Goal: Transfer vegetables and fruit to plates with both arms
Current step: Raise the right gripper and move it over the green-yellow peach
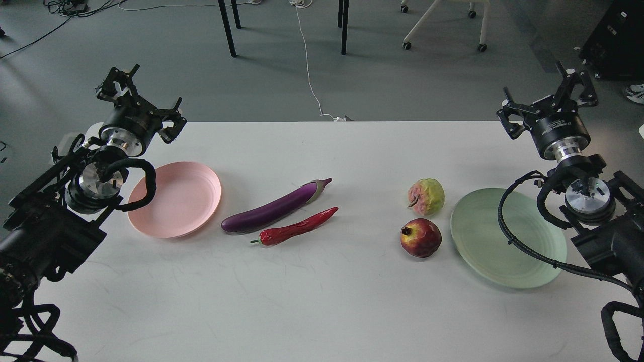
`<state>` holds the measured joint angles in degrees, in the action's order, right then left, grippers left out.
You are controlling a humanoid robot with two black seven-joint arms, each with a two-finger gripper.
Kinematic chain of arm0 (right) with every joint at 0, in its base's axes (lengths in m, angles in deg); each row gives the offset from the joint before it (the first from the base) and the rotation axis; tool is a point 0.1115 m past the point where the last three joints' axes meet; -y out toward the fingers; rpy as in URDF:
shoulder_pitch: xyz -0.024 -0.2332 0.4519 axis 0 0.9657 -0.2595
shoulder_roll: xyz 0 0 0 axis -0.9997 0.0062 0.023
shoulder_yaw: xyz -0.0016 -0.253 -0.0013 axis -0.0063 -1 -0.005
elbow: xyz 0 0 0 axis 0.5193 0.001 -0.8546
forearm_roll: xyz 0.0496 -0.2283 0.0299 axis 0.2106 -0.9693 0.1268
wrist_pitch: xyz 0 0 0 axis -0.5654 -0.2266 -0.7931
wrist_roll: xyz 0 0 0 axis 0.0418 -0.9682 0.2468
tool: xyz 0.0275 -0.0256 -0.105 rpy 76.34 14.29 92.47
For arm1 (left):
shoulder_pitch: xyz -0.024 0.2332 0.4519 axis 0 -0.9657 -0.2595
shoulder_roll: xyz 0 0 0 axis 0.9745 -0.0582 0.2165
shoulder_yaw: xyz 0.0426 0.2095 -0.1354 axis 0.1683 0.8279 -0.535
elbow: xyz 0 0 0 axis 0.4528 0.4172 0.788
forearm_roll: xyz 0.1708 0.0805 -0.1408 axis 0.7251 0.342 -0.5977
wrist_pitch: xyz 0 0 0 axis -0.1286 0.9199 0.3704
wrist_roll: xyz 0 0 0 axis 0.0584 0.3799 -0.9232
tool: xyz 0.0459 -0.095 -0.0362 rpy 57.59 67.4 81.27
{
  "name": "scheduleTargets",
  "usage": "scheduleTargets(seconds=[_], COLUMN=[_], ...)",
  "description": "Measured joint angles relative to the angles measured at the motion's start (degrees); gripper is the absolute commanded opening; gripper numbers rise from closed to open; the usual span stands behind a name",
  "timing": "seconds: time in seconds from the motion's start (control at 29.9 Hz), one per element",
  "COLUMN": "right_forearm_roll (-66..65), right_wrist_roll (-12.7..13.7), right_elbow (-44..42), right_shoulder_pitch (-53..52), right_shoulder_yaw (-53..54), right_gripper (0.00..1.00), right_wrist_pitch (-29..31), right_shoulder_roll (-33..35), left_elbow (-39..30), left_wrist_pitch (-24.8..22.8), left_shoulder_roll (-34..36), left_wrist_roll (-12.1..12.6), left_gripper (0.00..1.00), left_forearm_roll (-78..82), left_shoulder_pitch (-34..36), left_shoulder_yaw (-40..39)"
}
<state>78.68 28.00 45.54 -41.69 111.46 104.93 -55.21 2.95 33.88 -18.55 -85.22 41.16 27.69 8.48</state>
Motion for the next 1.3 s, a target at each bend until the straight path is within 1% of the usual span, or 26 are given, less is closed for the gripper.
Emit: scheduleTargets(seconds=[0.17, 0.3, 0.47, 0.53, 0.7, 0.8, 0.9, 1.0, 1.14, 1.3], right_forearm_roll=[-0.3, -0.8, -1.0, -1.5, -8.0, -13.6, -19.6, -26.0, -35.8, -45.3], right_wrist_roll=[0.3, 0.7, 1.3, 1.4, 1.3, 1.1, 1.0, 1.0, 0.6, -1.0], right_elbow=[0.9, 3.2, 8.3, 9.3, 10.0, 10.6, 11.9, 12.7, 12.9, 12.2], right_shoulder_pitch=[0.1, -2.5, -10.3, -15.0, -28.7, -37.0, -44.6, -49.8, -51.4, -47.7], right_shoulder_yaw=[-1.1, -6.5, -16.4, -21.5, -37.9, -50.0, -62.6, -74.7, -87.1, -96.0], right_gripper=[0.99, 0.99, 0.99, 0.99, 0.99, 0.99, 0.99, 0.99, 0.99, 0.99], right_wrist_pitch=[0.7, 0.9, 0.5, 0.4, 0.3, 0.3, 0.3, 0.3, -0.5, -3.7], right_shoulder_roll=[1.5, 4.2, 10.8, 13.1, 14.9, 13.7, 9.8, 5.3, -0.6, -5.9], left_elbow=[-0.1, -0.1, -0.1, -0.2, -0.5, -1.7, -3.0, -3.3, -3.3, -3.7], left_wrist_pitch=[-1.2, -1.1, -0.9, -1.0, -1.4, -1.3, -1.1, -1.2, -1.5, -1.5], left_shoulder_roll=[0.5, 1.2, 2.2, 2.3, 2.5, 2.8, 3.5, 4.3, 5.3, 5.4], left_wrist_roll=[-0.1, -0.1, -0.1, -0.1, 0.0, 0.0, 0.0, 0.0, 0.0, -0.1], left_gripper=[0.98, 0.98, 0.98, 0.98, 0.98, 0.98, 0.98, 0.98, 0.98, 0.98], left_forearm_roll=[0.2, 0.3, -0.1, -0.2, -0.2, -0.1, -0.1, 0.0, 0.0, -0.1], left_shoulder_pitch=[-0.1, -0.1, -0.1, -0.1, 0.3, 0.4, 0.5, 0.0, -0.6, -0.7], left_shoulder_yaw=[0.0, 0.0, -0.8, -1.9, -3.6, -3.8, -3.7, -3.6, -3.6, -3.7])
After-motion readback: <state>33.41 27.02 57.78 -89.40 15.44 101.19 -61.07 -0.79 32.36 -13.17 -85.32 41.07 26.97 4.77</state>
